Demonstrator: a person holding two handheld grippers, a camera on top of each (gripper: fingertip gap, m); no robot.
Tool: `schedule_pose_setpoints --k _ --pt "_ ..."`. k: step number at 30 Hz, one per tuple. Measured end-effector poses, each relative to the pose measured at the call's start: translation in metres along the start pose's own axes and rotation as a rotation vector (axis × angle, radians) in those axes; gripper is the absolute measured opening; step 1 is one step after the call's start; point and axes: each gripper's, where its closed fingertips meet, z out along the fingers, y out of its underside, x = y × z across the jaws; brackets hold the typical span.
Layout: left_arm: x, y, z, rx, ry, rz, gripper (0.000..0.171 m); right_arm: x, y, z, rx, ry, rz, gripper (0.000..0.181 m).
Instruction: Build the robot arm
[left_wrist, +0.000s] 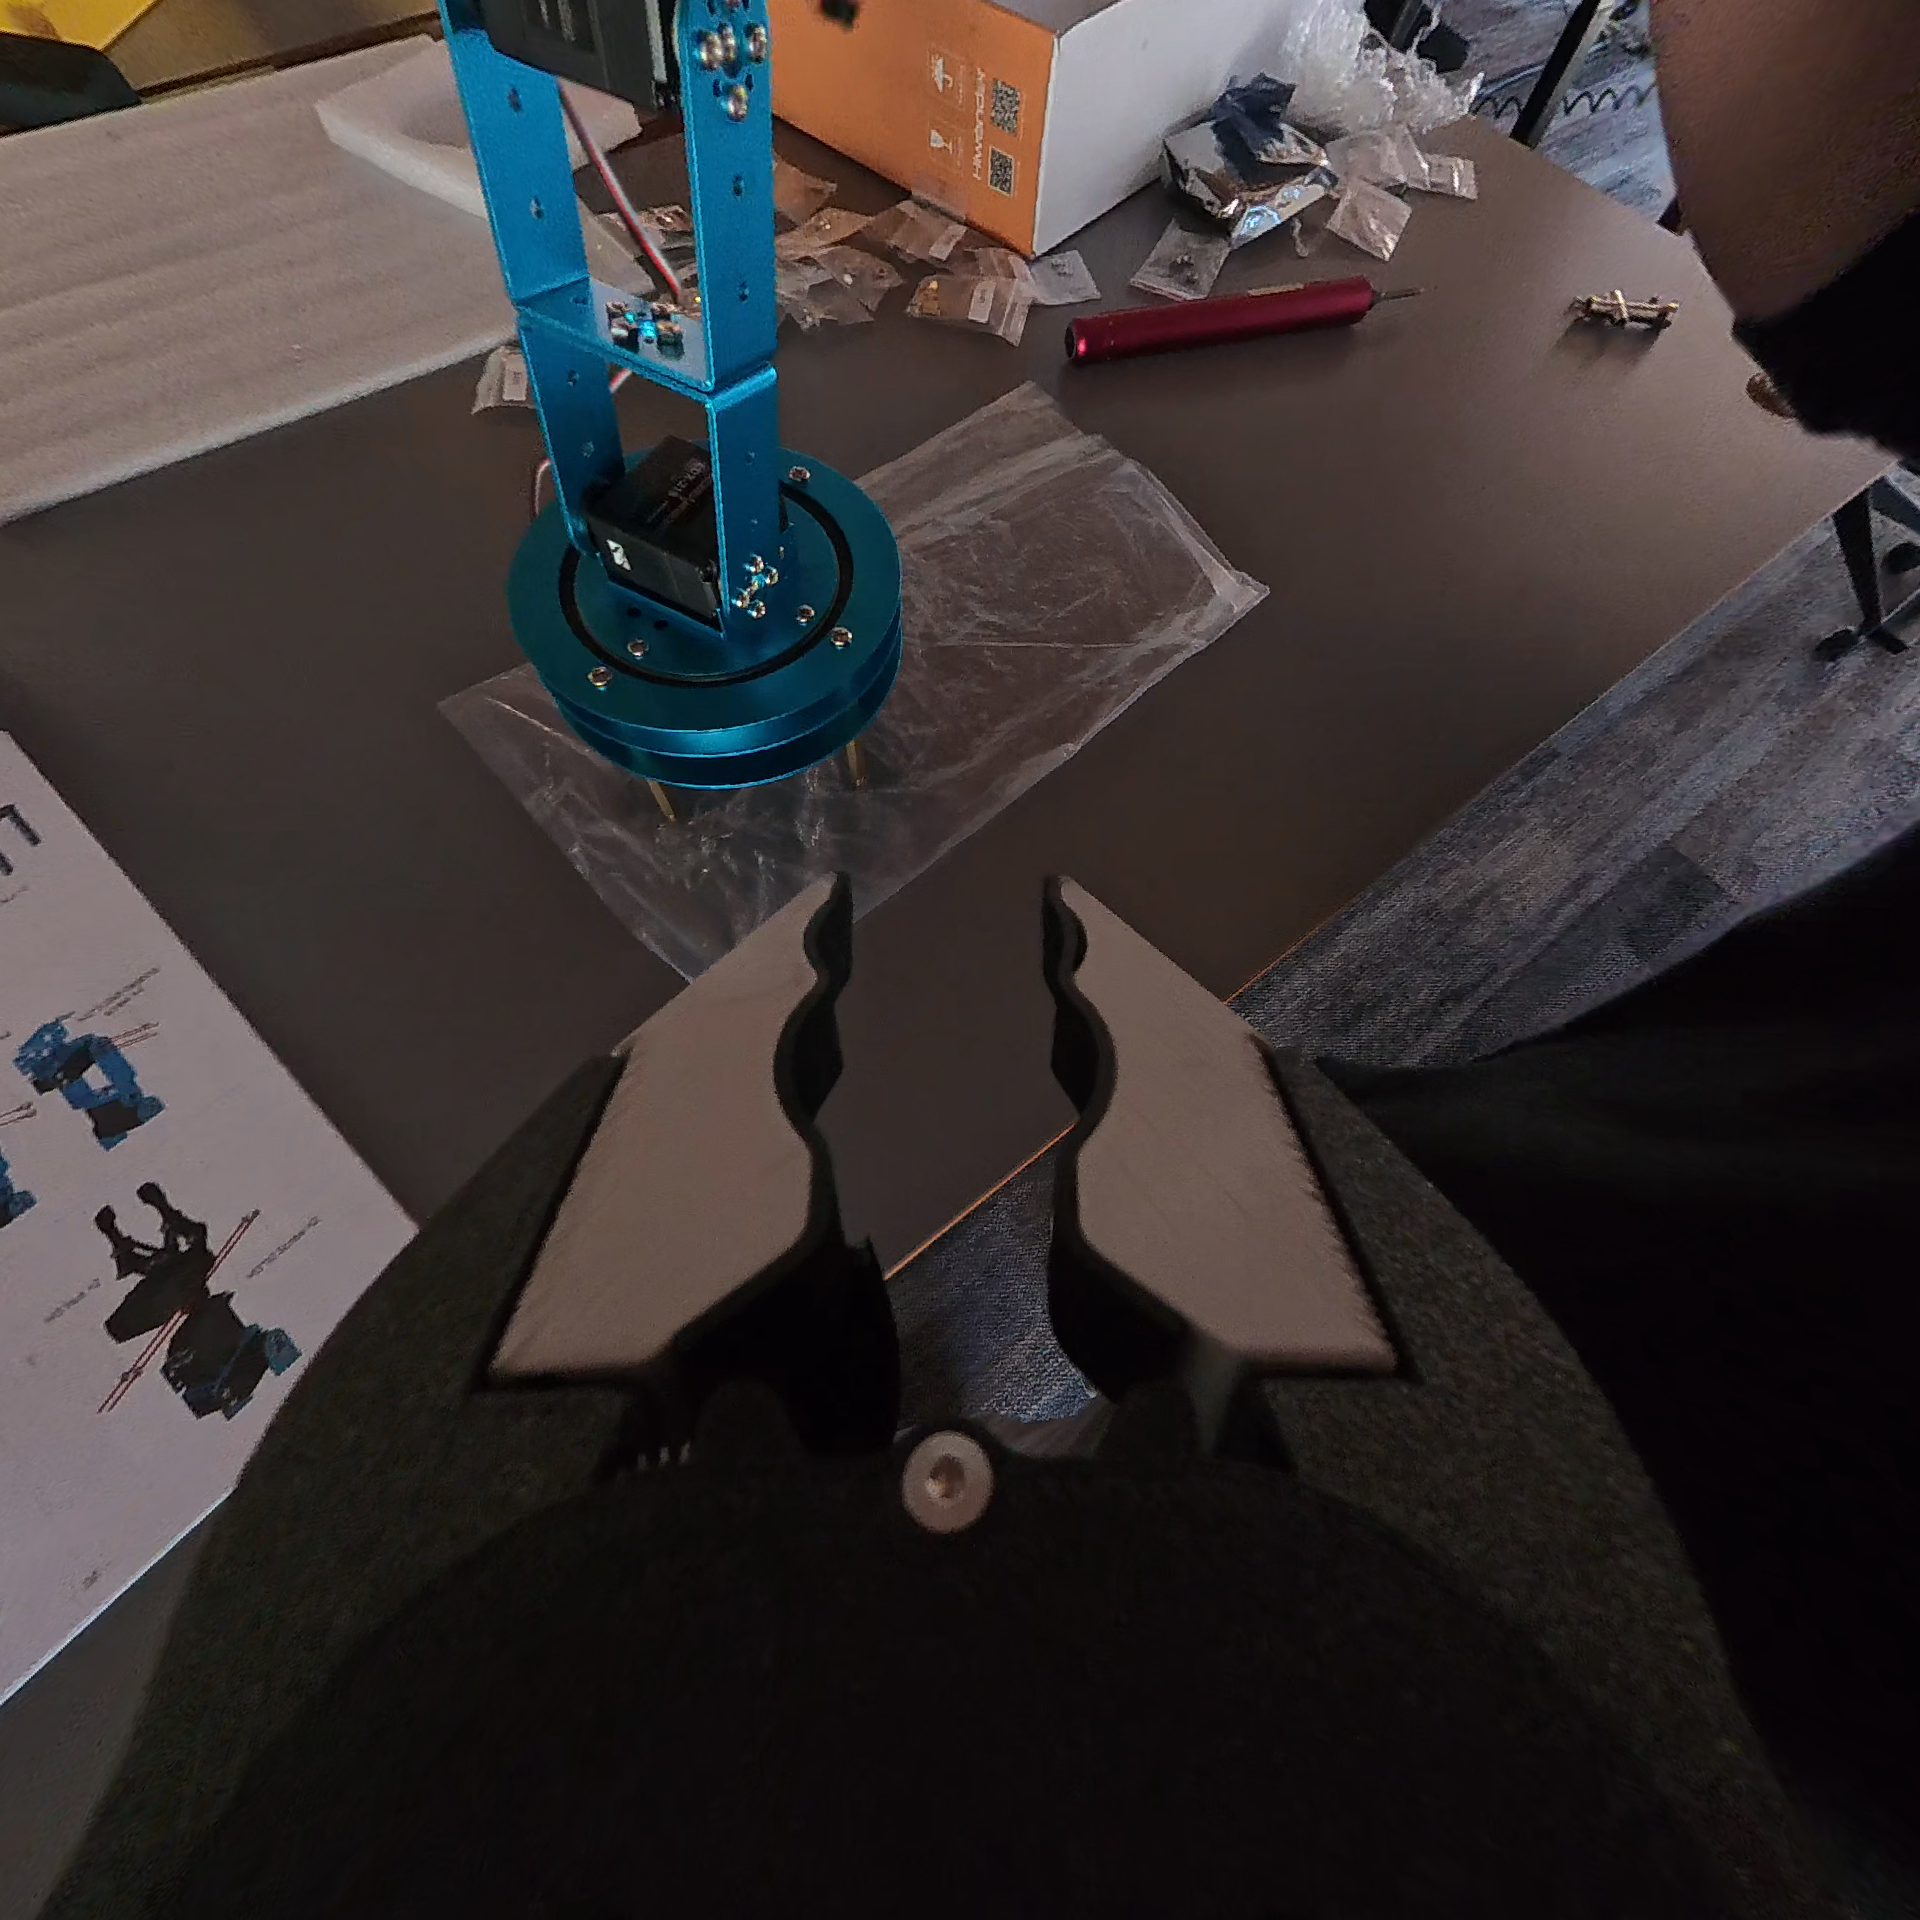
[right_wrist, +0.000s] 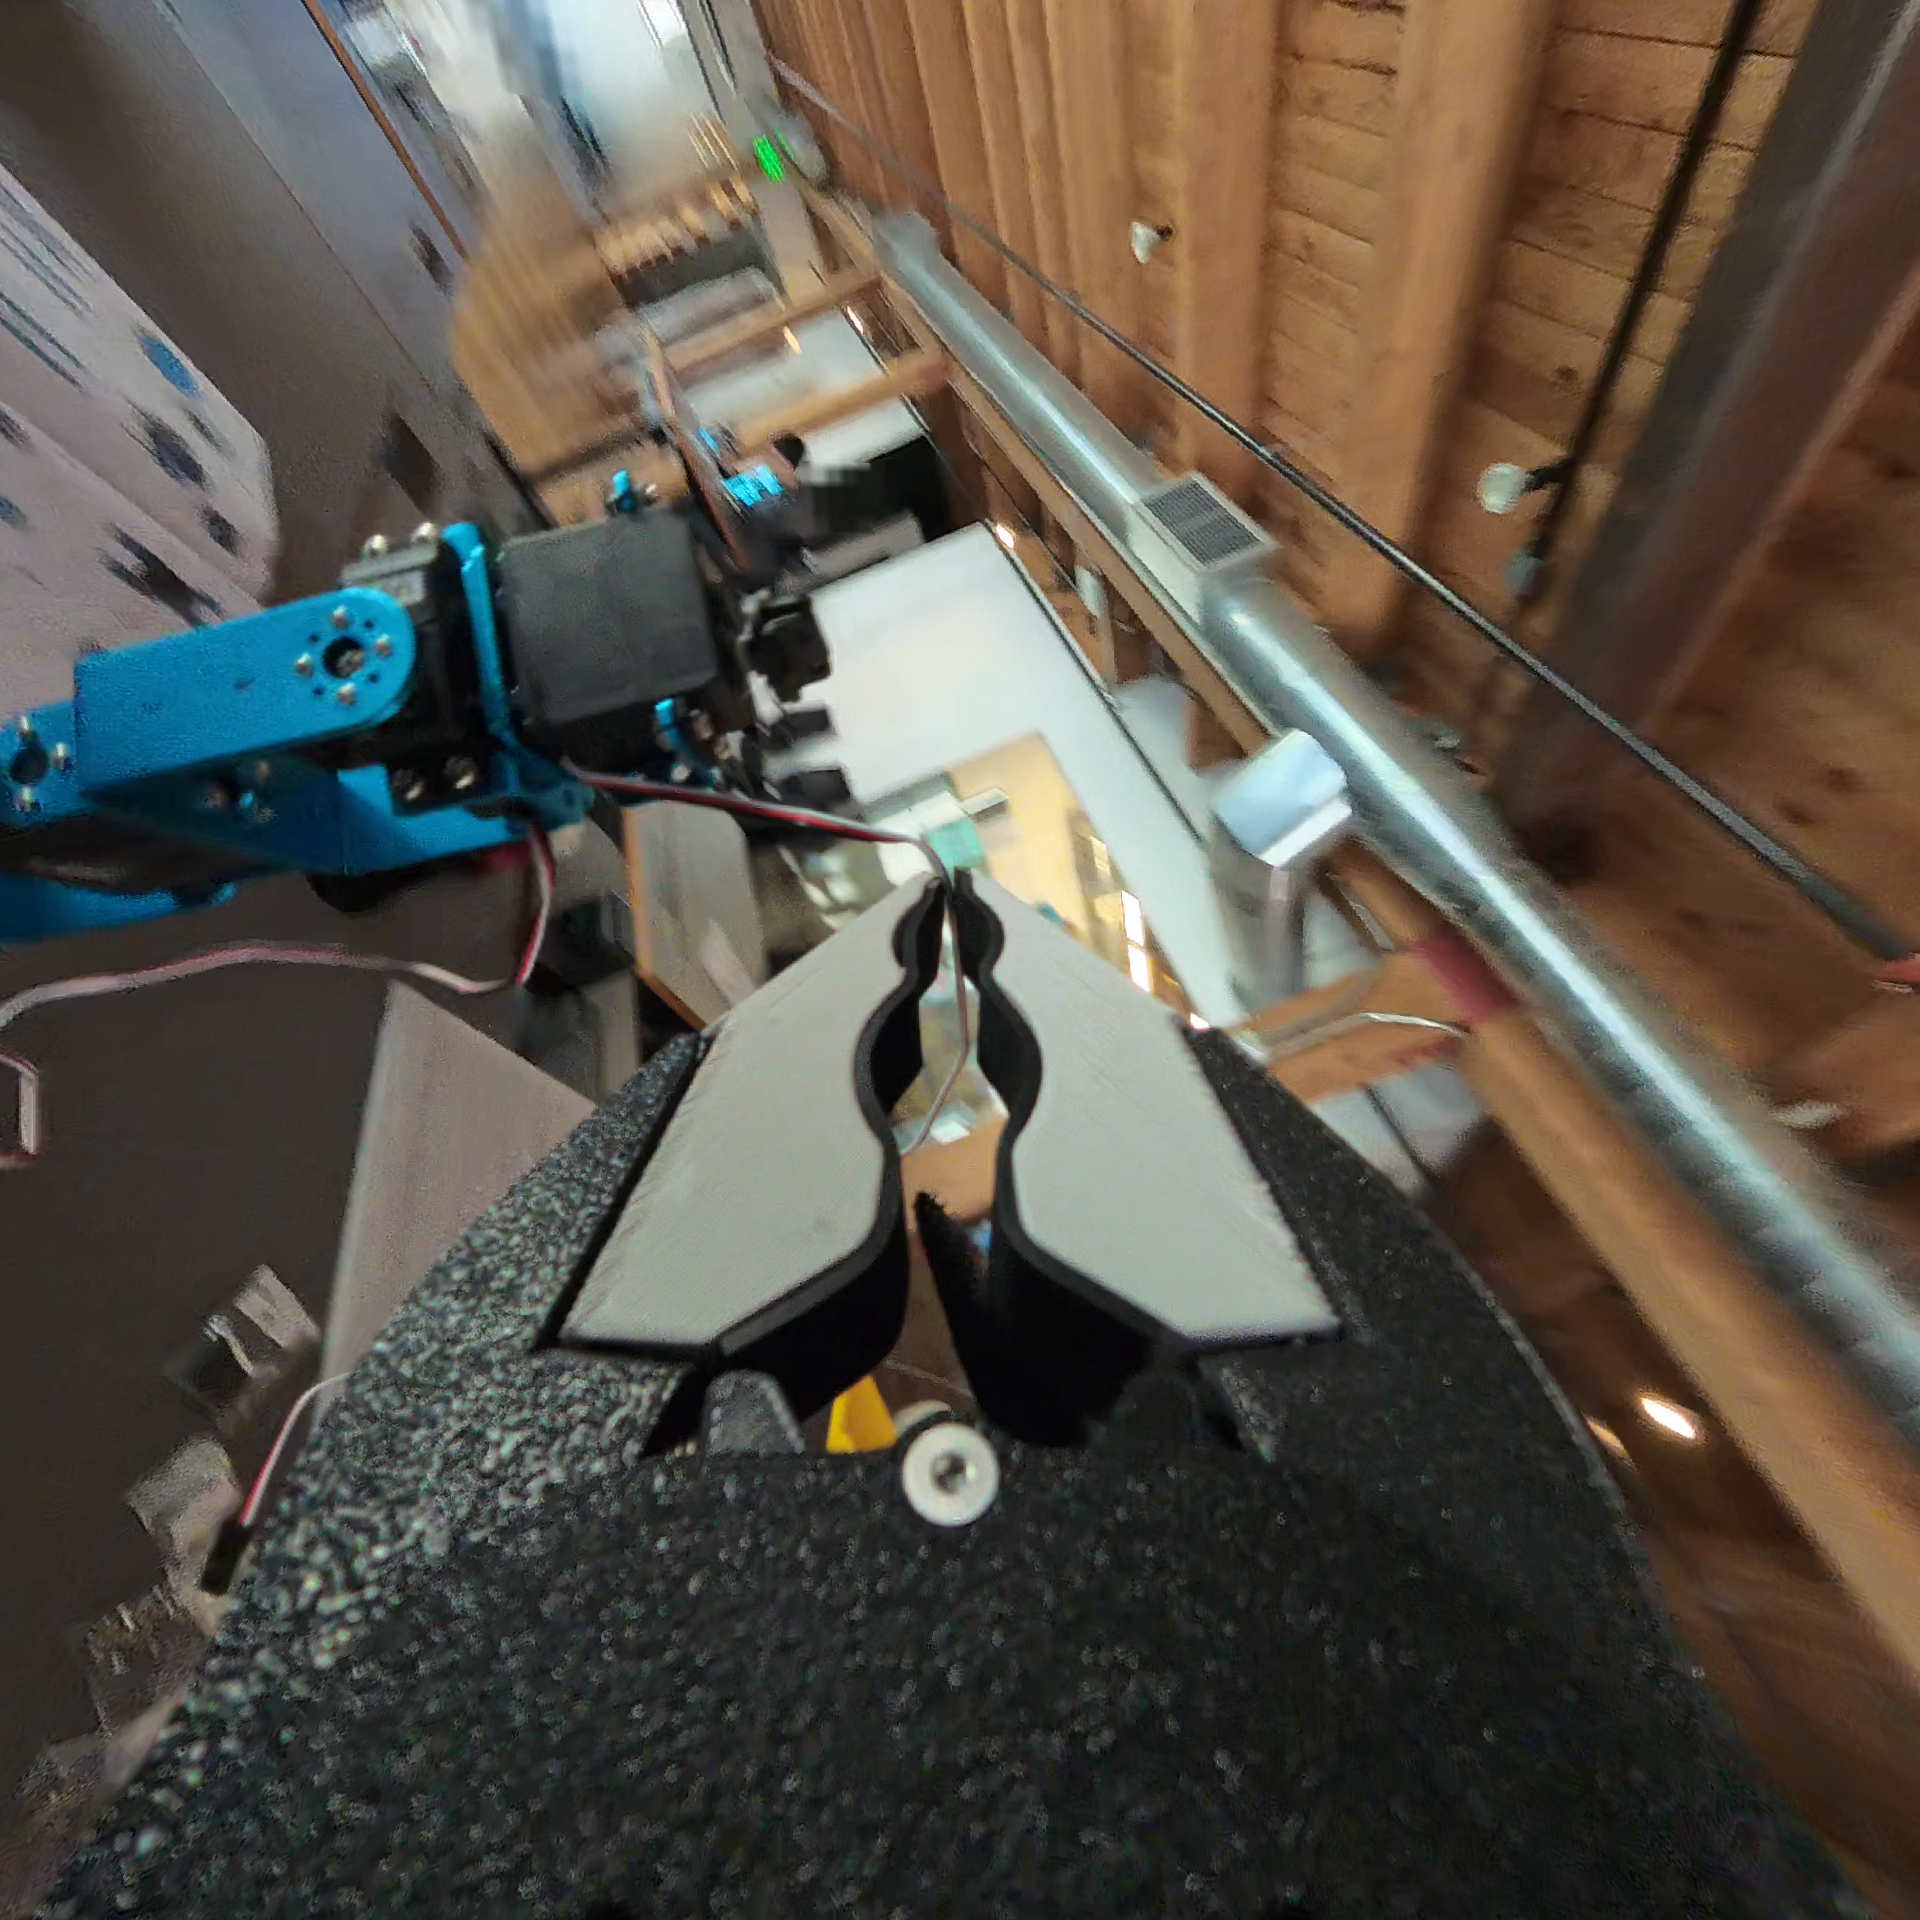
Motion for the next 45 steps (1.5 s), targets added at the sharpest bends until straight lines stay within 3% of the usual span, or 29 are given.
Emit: schedule_pose_setpoints --k 3,10,14,17,21,23,26,29,32,33,35,38,39,40,42,44,45 --pt "0.002 0.001 0.005 0.002 0.021 0.003 0.036 -0.022 -0.002 -0.026 -0.086 0.065 -0.023 0.001" --pt "0.004 0.004 0.013 0.002 0.050 -0.005 0.036 -0.121 0.017 -0.047 -0.289 0.038 0.360 0.005" --pt "0.006 0.001 0.012 0.013 0.052 -0.004 0.036 -0.176 0.047 -0.042 -0.414 -0.069 0.695 0.035" --pt "0.006 0.005 0.008 0.012 0.039 -0.012 0.036 -0.163 0.033 -0.043 -0.270 -0.114 0.955 0.040" --pt "0.003 0.011 0.000 0.014 0.024 -0.041 0.036 -0.109 0.035 -0.042 -0.083 -0.142 1.302 0.052" --pt "0.002 0.012 -0.004 0.017 0.017 -0.050 0.036 -0.114 0.058 -0.038 -0.160 -0.241 1.324 0.068" --pt "0.002 0.011 -0.009 0.029 0.017 -0.058 0.036 -0.138 0.097 -0.027 -0.220 -0.374 1.198 0.064" --pt "0.006 0.010 -0.008 0.035 0.049 -0.083 0.036 -0.161 0.097 -0.006 -0.147 -0.672 1.282 0.062" --pt "0.010 0.008 -0.008 0.038 0.075 -0.085 0.035 -0.194 0.082 -0.011 -0.075 -1.113 1.482 0.061" --pt "0.011 0.008 -0.008 0.038 0.081 -0.085 0.036 -0.200 0.077 -0.014 -0.063 -1.230 1.513 0.051" --pt "0.011 0.009 -0.007 0.035 0.080 -0.088 0.036 -0.206 0.078 -0.011 -0.058 -1.313 1.513 0.010" --pt "0.009 0.011 -0.006 0.034 0.074 -0.102 0.036 -0.216 0.095 0.005 -0.185 -1.276 1.378 0.000" --pt "0.009 0.010 -0.006 0.035 0.072 -0.101 0.036 -0.211 0.105 0.015 -0.231 -1.196 1.317 0.000" --pt "0.008 0.009 -0.006 0.037 0.066 -0.096 0.036 -0.198 0.122 0.029 -0.277 -1.045 1.242 0.001" --pt "0.004 0.006 -0.007 0.047 0.048 -0.084 0.036 -0.137 0.155 0.053 -0.295 -0.617 1.139 0.000" --pt "0.001 0.002 -0.008 0.064 0.038 -0.086 0.036 -0.069 0.167 0.046 -0.238 -0.222 1.113 0.000" --pt "0.000 0.002 -0.008 0.071 0.036 -0.090 0.036 -0.054 0.161 0.032 -0.202 -0.115 1.088 0.000"
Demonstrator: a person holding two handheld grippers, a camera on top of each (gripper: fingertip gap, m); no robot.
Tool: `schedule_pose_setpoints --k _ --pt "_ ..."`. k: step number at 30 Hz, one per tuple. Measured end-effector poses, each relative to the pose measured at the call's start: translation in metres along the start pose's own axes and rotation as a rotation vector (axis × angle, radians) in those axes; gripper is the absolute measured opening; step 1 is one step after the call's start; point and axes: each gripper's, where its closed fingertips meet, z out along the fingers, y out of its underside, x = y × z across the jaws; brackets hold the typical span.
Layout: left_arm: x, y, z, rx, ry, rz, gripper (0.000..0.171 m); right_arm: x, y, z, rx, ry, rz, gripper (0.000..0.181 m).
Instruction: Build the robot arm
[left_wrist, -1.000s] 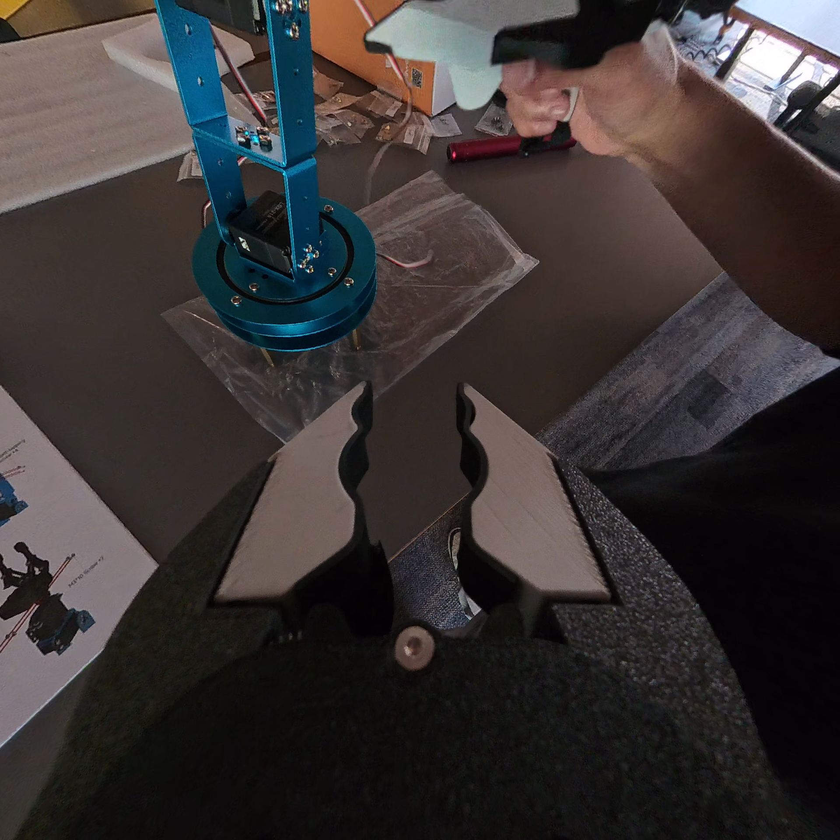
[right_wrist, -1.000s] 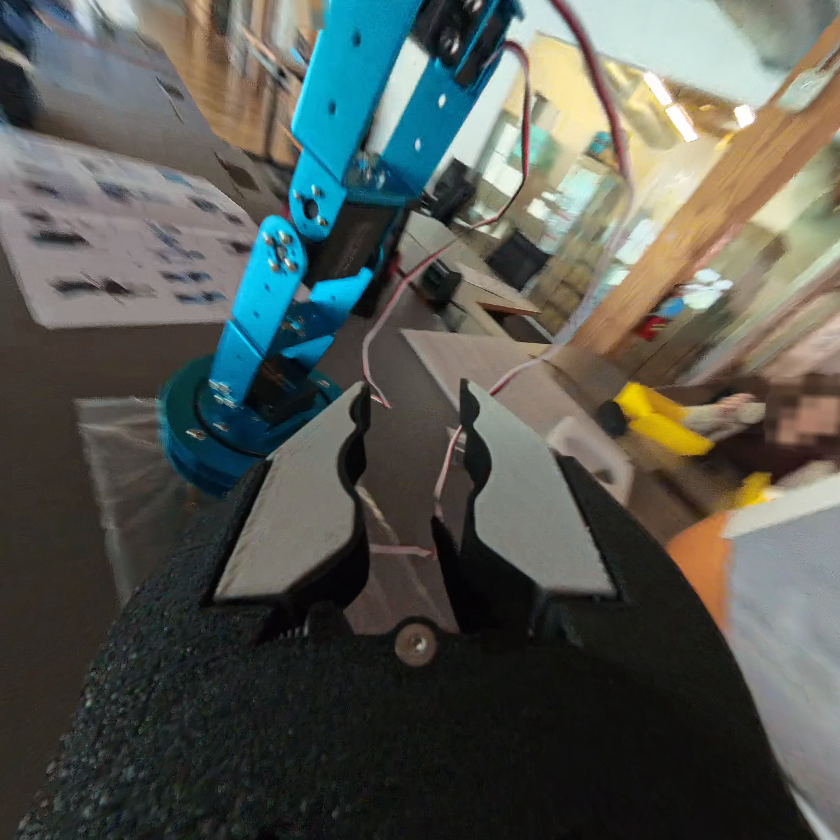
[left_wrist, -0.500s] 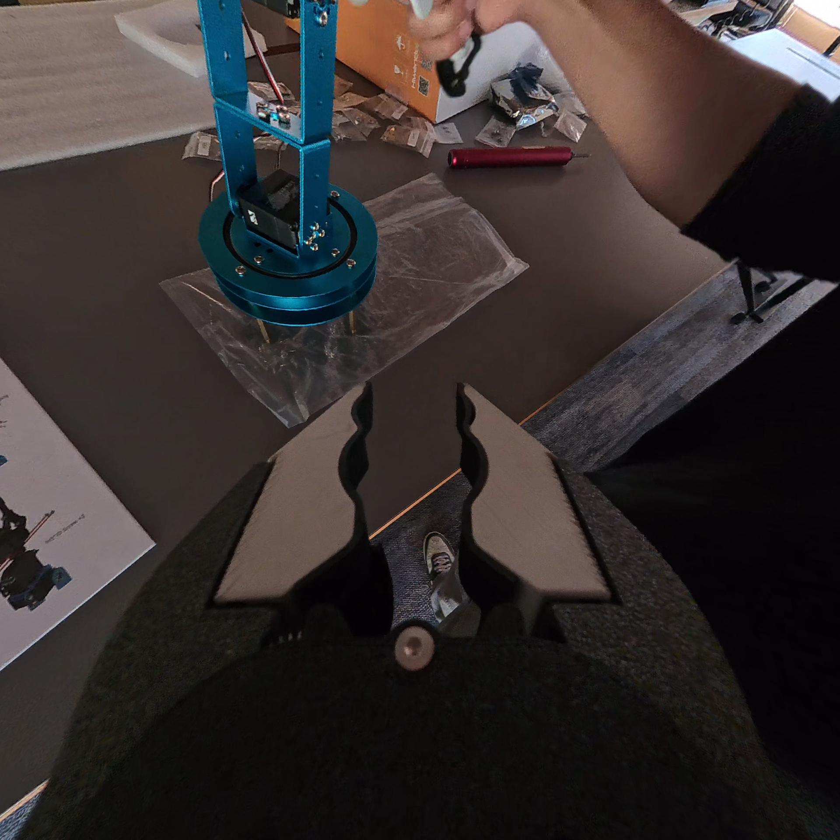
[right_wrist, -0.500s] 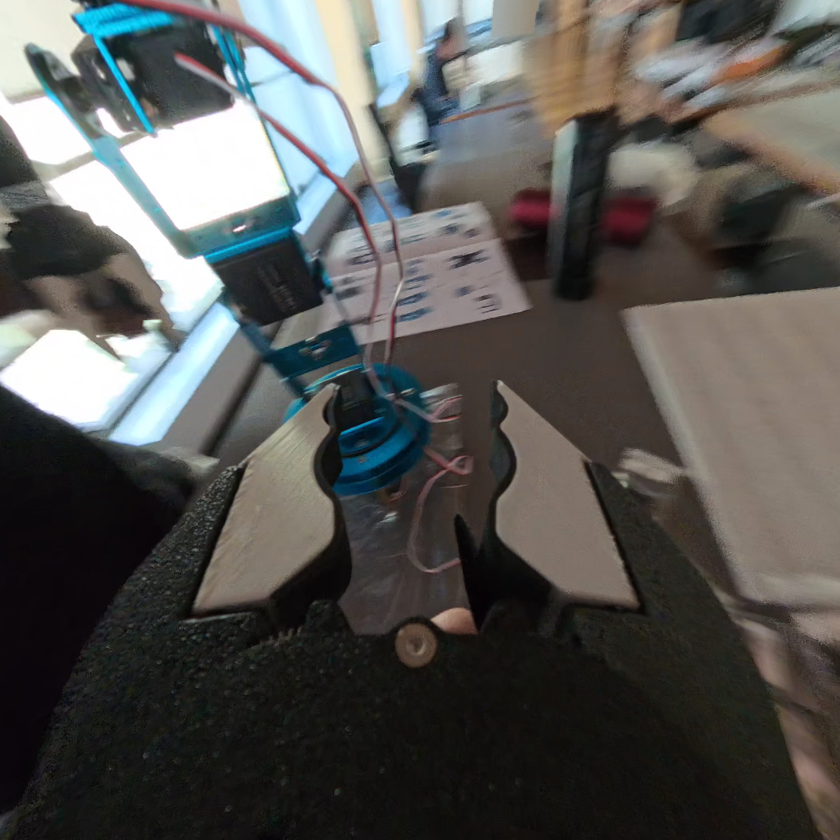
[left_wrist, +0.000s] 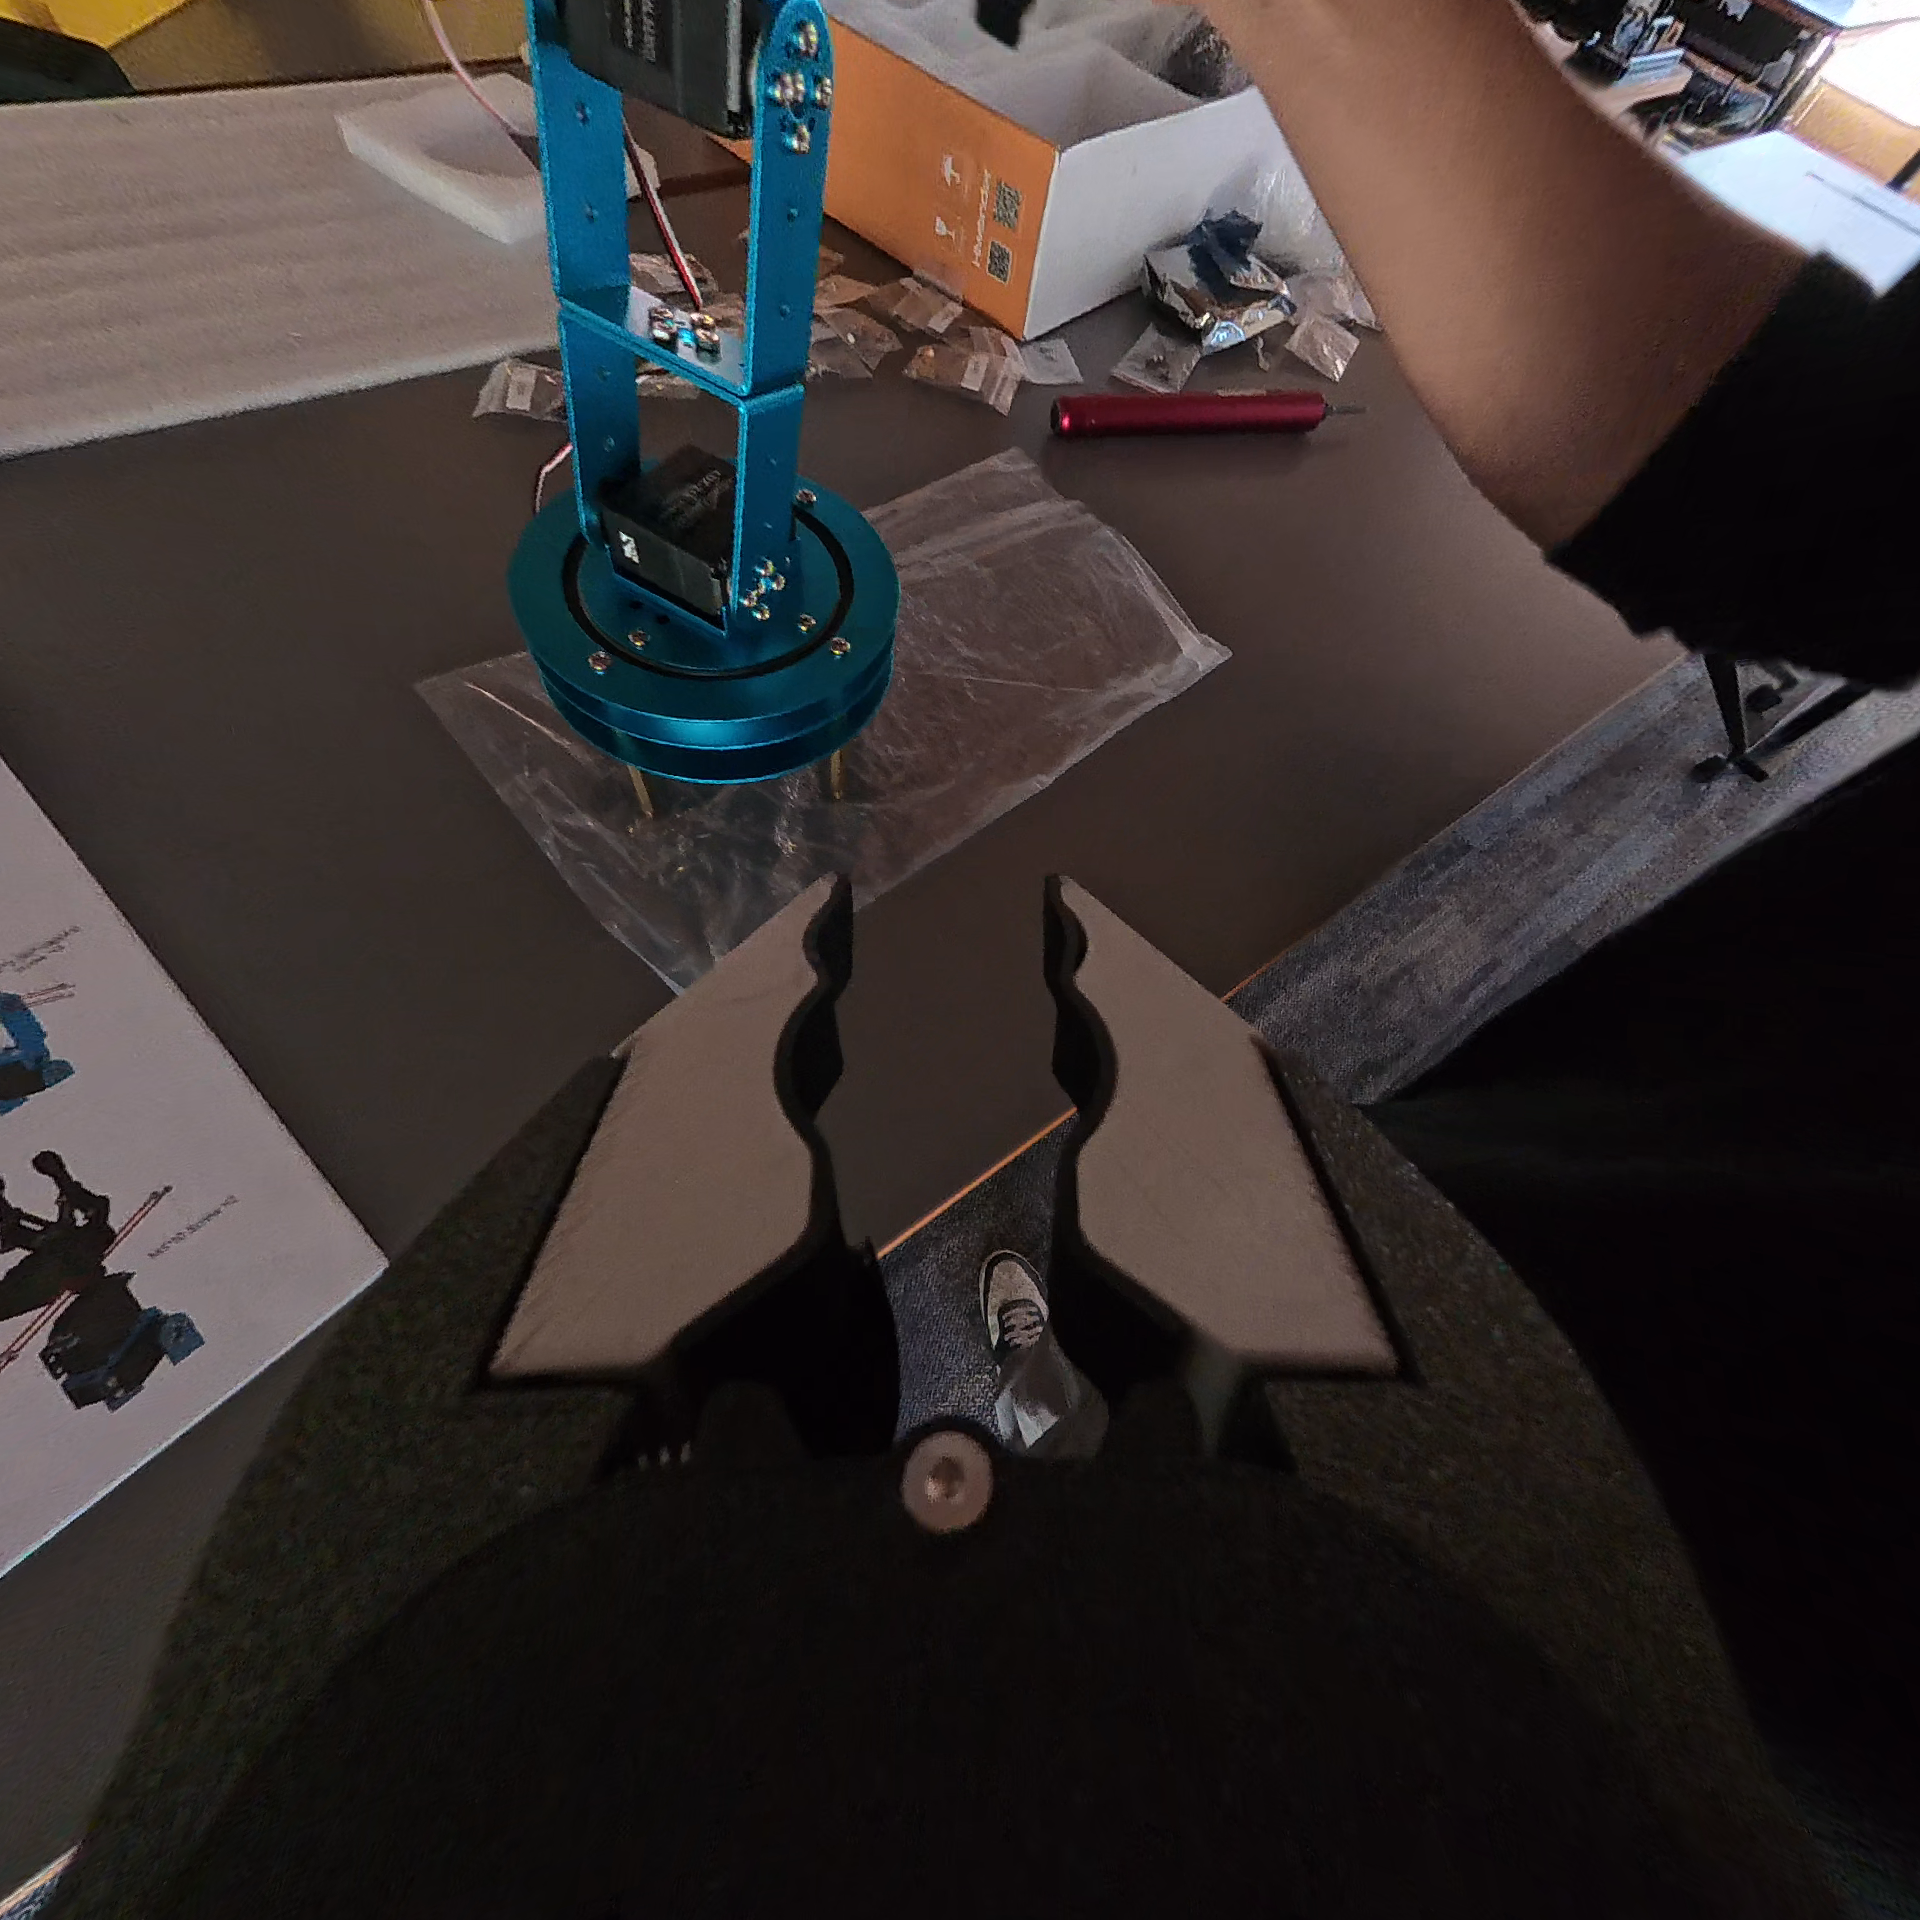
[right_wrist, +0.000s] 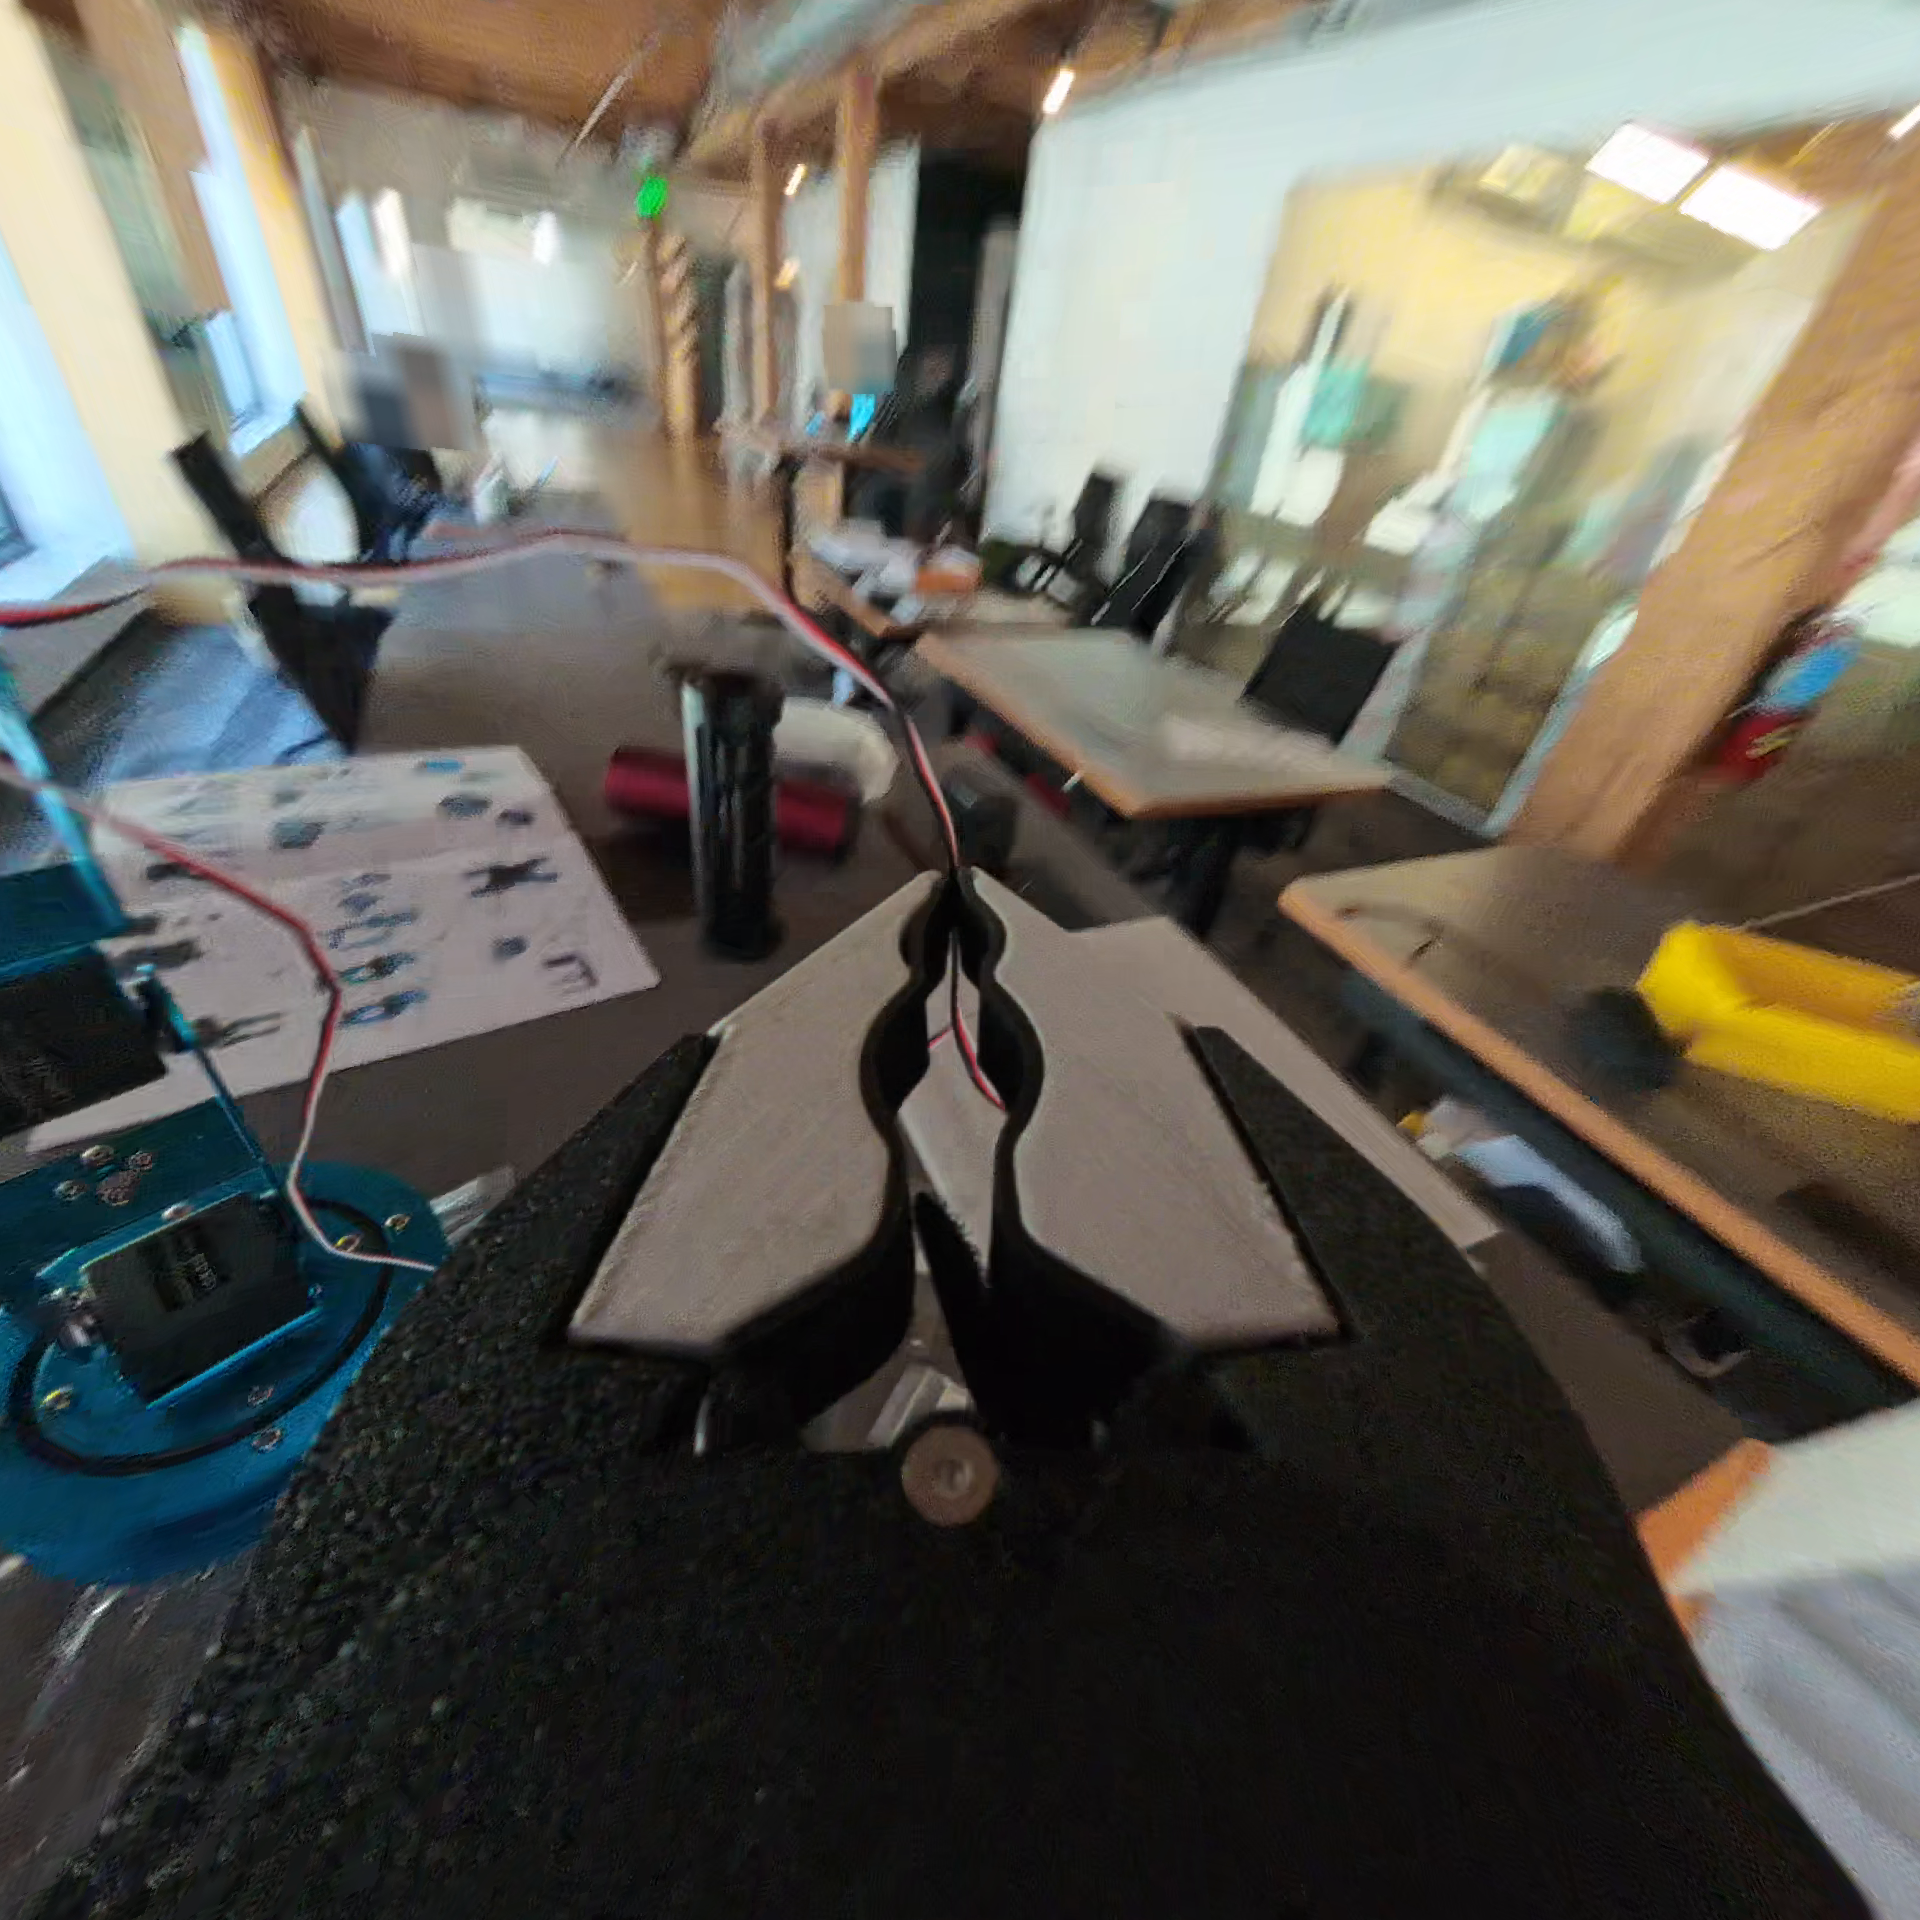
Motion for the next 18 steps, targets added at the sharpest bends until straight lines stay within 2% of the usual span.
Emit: schedule_pose_setpoints --k 1,3,6,9,13,16,18 --pt "-0.001 0.000 0.000 0.004 -0.003 -0.002 0.036 -0.007 0.001 -0.014 0.032 0.047 -0.034 0.000" --pt "-0.004 0.001 0.001 0.005 -0.005 -0.005 0.036 -0.032 0.033 -0.029 -0.012 0.127 -0.072 0.000" --pt "-0.005 0.004 0.005 0.005 0.011 -0.026 0.036 -0.106 0.108 -0.030 -0.181 0.038 -0.025 0.000" --pt "-0.003 0.003 0.010 0.007 0.036 -0.034 0.036 -0.154 0.139 -0.030 -0.232 -0.002 0.114 0.002" --pt "0.000 0.003 0.013 0.011 0.053 -0.032 0.036 -0.177 0.151 -0.035 -0.260 -0.009 0.226 0.017" --pt "0.000 0.004 0.010 0.023 0.064 -0.048 0.036 -0.170 0.151 -0.047 -0.278 0.029 0.245 0.039" --pt "-0.003 0.006 0.006 0.031 0.052 -0.054 0.036 -0.156 0.138 -0.063 -0.239 0.097 0.263 0.052"
